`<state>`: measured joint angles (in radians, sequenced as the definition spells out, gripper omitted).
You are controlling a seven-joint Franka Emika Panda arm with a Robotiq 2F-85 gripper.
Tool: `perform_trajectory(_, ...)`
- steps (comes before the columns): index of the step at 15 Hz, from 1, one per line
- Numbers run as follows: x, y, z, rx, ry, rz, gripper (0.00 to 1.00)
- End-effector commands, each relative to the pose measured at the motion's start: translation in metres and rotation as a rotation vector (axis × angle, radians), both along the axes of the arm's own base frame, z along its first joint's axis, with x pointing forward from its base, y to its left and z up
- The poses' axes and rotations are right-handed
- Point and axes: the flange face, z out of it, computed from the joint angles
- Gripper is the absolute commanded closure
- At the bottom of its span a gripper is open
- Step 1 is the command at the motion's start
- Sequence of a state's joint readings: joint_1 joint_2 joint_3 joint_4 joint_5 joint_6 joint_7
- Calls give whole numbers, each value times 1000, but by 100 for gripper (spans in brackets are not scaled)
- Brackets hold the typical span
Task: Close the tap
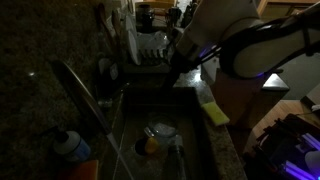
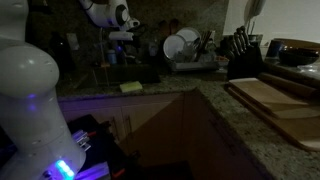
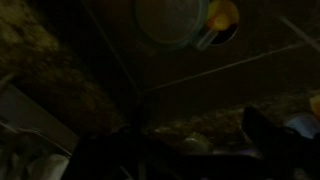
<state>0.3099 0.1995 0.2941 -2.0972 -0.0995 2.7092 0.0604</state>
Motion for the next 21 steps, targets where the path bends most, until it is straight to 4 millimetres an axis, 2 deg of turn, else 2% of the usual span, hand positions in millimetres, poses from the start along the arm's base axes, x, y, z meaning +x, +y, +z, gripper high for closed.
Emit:
perform_trajectory(1, 23, 73, -13, 50, -84, 167, 0)
perform_trajectory(3, 30, 89, -17, 93, -82, 200, 0)
perform_trajectory(4, 11, 79, -11, 63, -67, 162, 0)
perform_trajectory(5, 15, 85, -15, 70, -64, 169, 0)
perform_trajectory(7, 15, 85, -17, 69, -61, 167, 0)
perform_trajectory(8, 18, 77, -19, 41, -53, 139, 0)
perform_trajectory(10, 38, 73, -35, 113, -61, 113, 0)
perform_trajectory(11, 50, 79, -40, 154, -75, 119, 0)
perform_trajectory(15, 89, 101, -42, 276, -181, 130, 0)
perform_trajectory(18, 112, 115, -50, 355, -186, 126, 0)
perform_trajectory(19, 91, 110, -44, 302, -171, 123, 0)
perform_trajectory(21, 97, 112, -50, 310, -169, 120, 0)
